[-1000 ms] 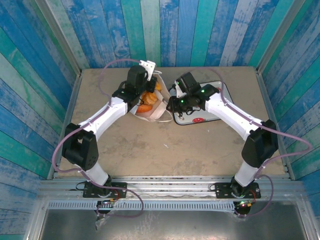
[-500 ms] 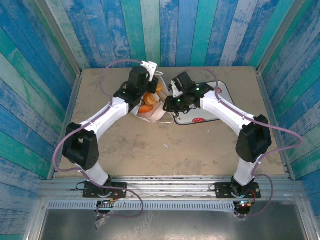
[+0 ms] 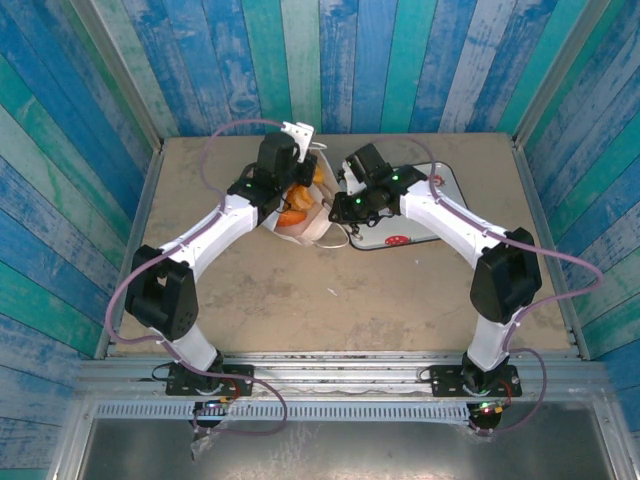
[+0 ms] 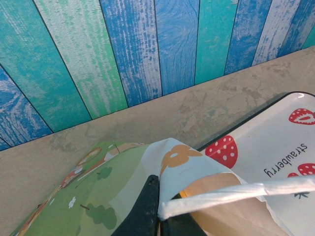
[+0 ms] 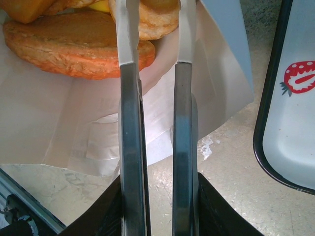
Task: Take the fake bread out of the paper bag
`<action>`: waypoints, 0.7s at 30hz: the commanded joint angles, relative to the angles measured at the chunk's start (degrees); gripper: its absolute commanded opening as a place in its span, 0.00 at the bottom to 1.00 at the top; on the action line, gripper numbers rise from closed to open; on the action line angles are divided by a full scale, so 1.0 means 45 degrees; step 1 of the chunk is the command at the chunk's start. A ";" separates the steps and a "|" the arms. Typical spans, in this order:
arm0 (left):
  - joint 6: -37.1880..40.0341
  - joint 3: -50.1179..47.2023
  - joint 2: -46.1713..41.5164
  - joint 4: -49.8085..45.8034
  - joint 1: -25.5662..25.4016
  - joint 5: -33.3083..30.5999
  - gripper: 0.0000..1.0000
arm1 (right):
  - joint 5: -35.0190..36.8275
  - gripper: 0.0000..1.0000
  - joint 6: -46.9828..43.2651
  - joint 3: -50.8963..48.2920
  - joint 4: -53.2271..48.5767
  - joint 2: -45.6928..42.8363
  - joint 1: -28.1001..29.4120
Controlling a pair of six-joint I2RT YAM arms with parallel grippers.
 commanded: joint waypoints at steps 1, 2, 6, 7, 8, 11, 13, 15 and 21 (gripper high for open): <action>-0.0275 -0.0012 0.0392 0.1383 -0.0096 -0.0246 0.00 | -0.0312 0.25 -0.0236 0.0026 0.0182 -0.0910 0.0147; -0.0285 -0.0039 0.0406 0.1405 -0.0087 -0.0301 0.00 | -0.0281 0.24 -0.0254 -0.0013 0.0188 -0.1076 0.0168; -0.0418 -0.0097 0.0426 0.1540 -0.0084 -0.0460 0.00 | -0.0190 0.20 -0.0230 -0.0312 0.0333 -0.1703 0.0260; -0.0482 -0.0146 0.0411 0.1608 -0.0090 -0.0503 0.00 | -0.0165 0.19 -0.0202 -0.0405 0.0356 -0.1841 0.0287; -0.0527 -0.0185 0.0409 0.1680 -0.0087 -0.0514 0.00 | -0.0126 0.18 -0.0178 -0.0482 0.0378 -0.1975 0.0289; -0.0711 -0.0401 0.0320 0.1979 -0.0096 -0.0621 0.00 | 0.0024 0.16 -0.0129 -0.0760 0.0443 -0.2411 0.0292; -0.0802 -0.0482 0.0305 0.2103 -0.0080 -0.0691 0.00 | 0.0115 0.16 -0.0078 -0.1013 0.0521 -0.2775 0.0291; -0.0848 -0.0499 0.0323 0.2169 -0.0090 -0.0694 0.00 | 0.0131 0.15 -0.0041 -0.1278 0.0721 -0.3164 0.0294; -0.1062 -0.0602 0.0323 0.2263 -0.0089 -0.0782 0.00 | 0.0696 0.14 0.0054 -0.1657 0.0564 -0.4243 0.0275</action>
